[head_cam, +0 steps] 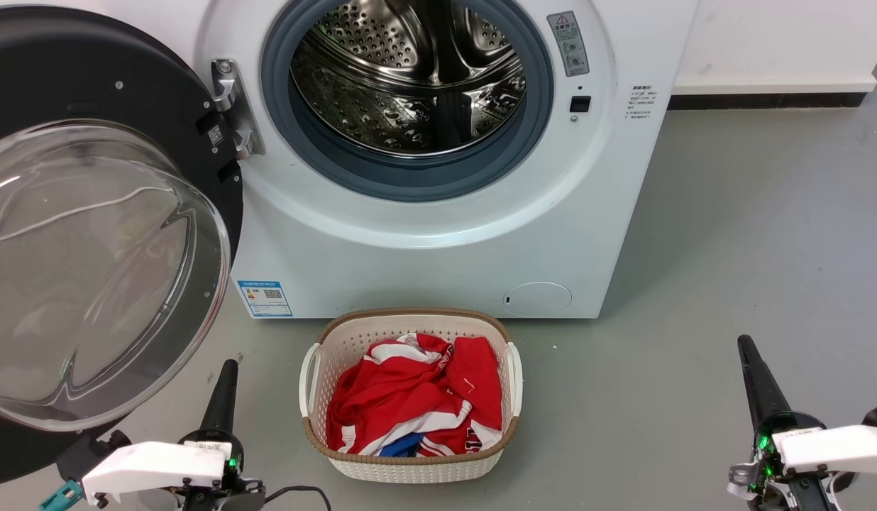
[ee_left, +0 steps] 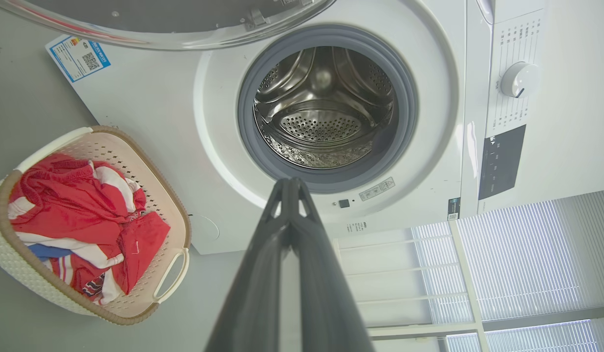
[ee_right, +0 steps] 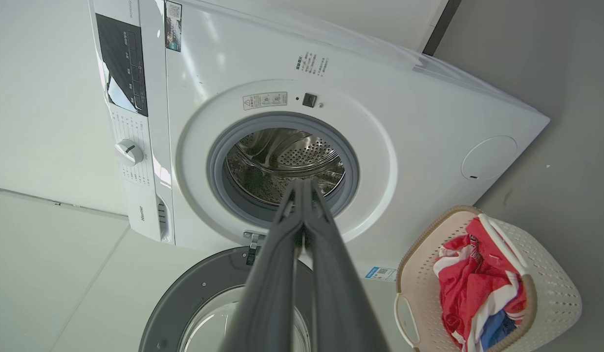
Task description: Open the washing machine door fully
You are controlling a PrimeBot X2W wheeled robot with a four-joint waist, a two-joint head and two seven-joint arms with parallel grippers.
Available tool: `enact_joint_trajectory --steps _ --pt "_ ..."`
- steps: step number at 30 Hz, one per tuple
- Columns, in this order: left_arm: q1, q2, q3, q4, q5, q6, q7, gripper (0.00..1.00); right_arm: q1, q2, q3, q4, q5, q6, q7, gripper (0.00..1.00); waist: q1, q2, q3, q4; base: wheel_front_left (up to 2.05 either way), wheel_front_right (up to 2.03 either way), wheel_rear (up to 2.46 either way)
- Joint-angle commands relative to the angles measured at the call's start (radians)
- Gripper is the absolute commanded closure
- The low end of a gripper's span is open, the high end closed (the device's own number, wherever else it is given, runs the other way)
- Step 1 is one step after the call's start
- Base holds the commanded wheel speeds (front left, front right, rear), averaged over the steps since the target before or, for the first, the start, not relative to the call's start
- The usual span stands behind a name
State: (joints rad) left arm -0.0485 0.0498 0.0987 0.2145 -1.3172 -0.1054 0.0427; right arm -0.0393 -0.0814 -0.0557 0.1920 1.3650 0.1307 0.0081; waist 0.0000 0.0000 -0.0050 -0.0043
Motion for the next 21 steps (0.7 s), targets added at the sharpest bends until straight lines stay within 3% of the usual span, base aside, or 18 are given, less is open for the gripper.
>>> enact_joint_trajectory --steps 1,21 --pt "-0.024 0.001 0.002 -0.001 -0.023 -0.004 0.008 1.00 -0.019 -0.003 -0.003 0.001 0.024 0.000 0.005 1.00 0.0000 0.0000 0.000 0.000 0.00 0.00 0.00" --pt "-0.052 0.001 0.013 0.022 -0.206 -0.021 0.053 1.00 -0.056 0.002 -0.015 0.035 0.196 0.000 0.054 1.00 0.0000 0.0000 0.005 0.003 0.00 0.00 0.00"
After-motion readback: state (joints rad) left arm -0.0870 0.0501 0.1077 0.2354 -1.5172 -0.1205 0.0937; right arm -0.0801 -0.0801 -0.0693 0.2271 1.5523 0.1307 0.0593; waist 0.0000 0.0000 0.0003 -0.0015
